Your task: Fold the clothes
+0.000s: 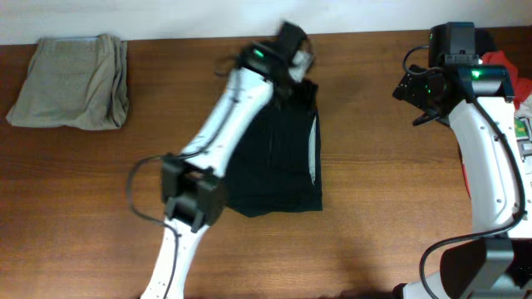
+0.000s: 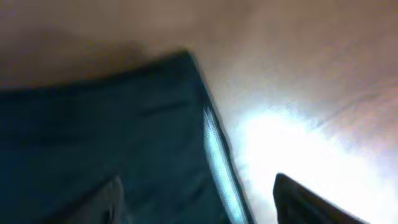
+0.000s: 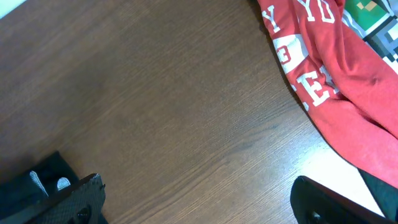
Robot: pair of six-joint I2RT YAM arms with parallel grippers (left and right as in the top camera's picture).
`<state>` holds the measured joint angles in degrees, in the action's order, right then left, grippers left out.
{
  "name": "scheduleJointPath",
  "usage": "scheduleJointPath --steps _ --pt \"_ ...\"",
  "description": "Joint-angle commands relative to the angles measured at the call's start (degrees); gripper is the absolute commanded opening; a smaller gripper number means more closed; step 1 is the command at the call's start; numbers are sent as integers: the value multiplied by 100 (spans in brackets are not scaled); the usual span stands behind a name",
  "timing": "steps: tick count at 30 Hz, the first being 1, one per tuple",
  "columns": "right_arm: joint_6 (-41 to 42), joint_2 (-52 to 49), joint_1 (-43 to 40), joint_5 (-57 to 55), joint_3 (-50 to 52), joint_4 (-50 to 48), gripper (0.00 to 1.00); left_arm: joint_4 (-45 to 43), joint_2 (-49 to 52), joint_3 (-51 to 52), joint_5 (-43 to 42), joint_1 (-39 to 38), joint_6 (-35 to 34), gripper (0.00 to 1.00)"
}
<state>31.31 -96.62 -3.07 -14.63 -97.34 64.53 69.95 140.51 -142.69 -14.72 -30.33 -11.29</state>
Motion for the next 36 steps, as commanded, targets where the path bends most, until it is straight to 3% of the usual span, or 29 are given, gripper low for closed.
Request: scheduleJointPath --steps 1,7,9,11,13,22,30,32,35,36 --pt "50 -20 -2 -149 -35 2 99 1287 -625 -955 1311 841 269 80" --pt "50 -20 -2 -149 -35 2 99 2391 -616 -686 1150 1943 634 82" --pt "50 -20 -2 -149 -35 2 99 2374 -616 -348 350 2238 1093 86" --pt "50 -20 -2 -151 -35 2 99 2240 -616 186 -612 2404 1720 91" --pt "50 -20 -2 -151 -35 2 99 2052 -616 754 -962 2422 2118 95" --pt "50 -20 -2 -151 -35 2 98 313 -616 3132 -1003 2409 2175 99" --pt "50 -20 -2 -149 -35 2 99 -433 -616 4234 -1945 2374 2490 99" --pt "50 -20 -2 -151 -35 2 99 -643 -616 4500 -2050 2282 2490 93" --pt "50 -20 -2 -149 -35 2 99 -831 -616 4656 -2044 2135 2487 56" --pt "50 -20 -2 -149 -35 2 99 -911 -616 4662 -2041 2087 2487 50"
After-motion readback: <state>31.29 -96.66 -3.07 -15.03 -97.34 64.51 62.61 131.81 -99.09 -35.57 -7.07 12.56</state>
